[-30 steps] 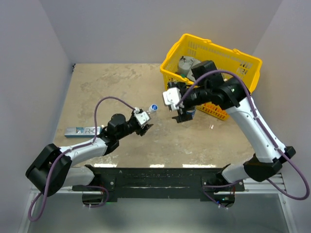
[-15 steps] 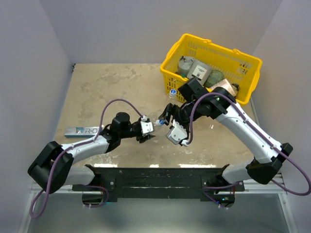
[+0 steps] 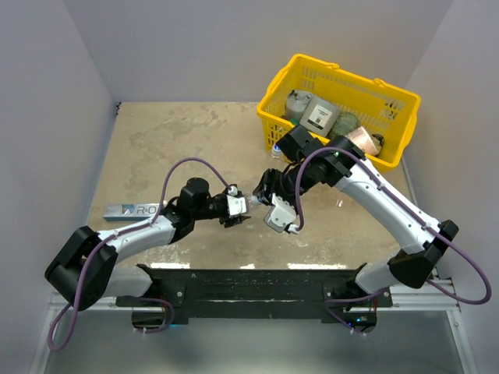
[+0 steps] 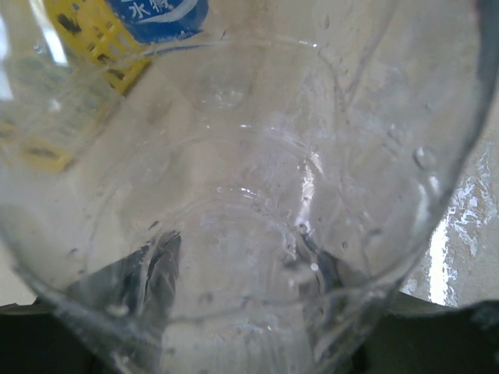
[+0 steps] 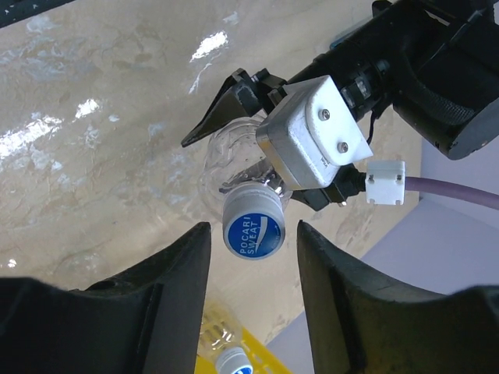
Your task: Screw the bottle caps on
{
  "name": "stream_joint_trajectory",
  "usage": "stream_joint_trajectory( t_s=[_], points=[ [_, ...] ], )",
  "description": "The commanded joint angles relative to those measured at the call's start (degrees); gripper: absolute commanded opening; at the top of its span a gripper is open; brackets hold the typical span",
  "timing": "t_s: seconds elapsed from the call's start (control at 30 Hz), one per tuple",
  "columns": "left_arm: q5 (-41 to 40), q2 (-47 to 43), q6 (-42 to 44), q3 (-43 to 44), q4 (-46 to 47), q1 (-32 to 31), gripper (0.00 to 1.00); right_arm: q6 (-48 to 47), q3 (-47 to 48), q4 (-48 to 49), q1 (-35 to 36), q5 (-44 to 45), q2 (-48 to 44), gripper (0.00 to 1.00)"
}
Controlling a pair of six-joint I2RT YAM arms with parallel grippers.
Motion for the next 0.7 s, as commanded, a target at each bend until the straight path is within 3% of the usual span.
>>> stream_joint_trajectory(
  t_s=[0.0, 0.27, 0.3, 0.37, 0.47, 0.57, 0.6, 0.63, 0.67],
  points=[
    [1.5, 0.1, 0.8, 2.2, 1.4, 0.4, 0.0, -2.8, 1.9, -5.0, 0.5, 0.5, 0.5, 0.45],
    [-2.4, 0.4, -0.2, 2.7, 2.8, 0.4, 0.0, 2.0, 1.0, -5.0, 1.0, 2.9, 1.6, 0.23],
    [-4.5, 0.4, -0.4, 2.8, 3.1, 0.3, 0.0, 3.6, 1.4, -5.1, 1.1, 3.0, 2.0, 0.12],
    [-7.8, 0.1, -2.7, 3.2, 4.5, 0.3, 0.0, 11.0, 2.3, -5.0, 1.0, 3.2, 4.0, 0.01],
    [-17.3, -1.0, -6.3, 2.9, 8.1, 0.3, 0.0, 29.0, 5.4, -3.5, 1.0, 2.0, 8.5, 0.0],
    [-31.8, -2.2, -11.6, 3.7, 11.3, 0.3, 0.0, 48.6, 8.9, -1.4, 0.3, -0.4, 12.1, 0.0],
    [-40.1, -2.8, -13.8, 3.8, 12.7, 0.3, 0.0, 54.8, 9.6, 3.0, -0.9, -1.0, 13.6, 0.0],
    [-43.1, -3.4, -16.3, 3.8, 14.8, 0.5, 0.0, 68.1, 9.5, 5.8, -1.6, -1.6, 14.0, 0.0],
    [-47.5, -4.8, -16.9, 3.7, 16.0, 0.5, 0.0, 73.9, 9.1, 8.4, -2.5, -3.3, 14.3, 0.0]
  ],
)
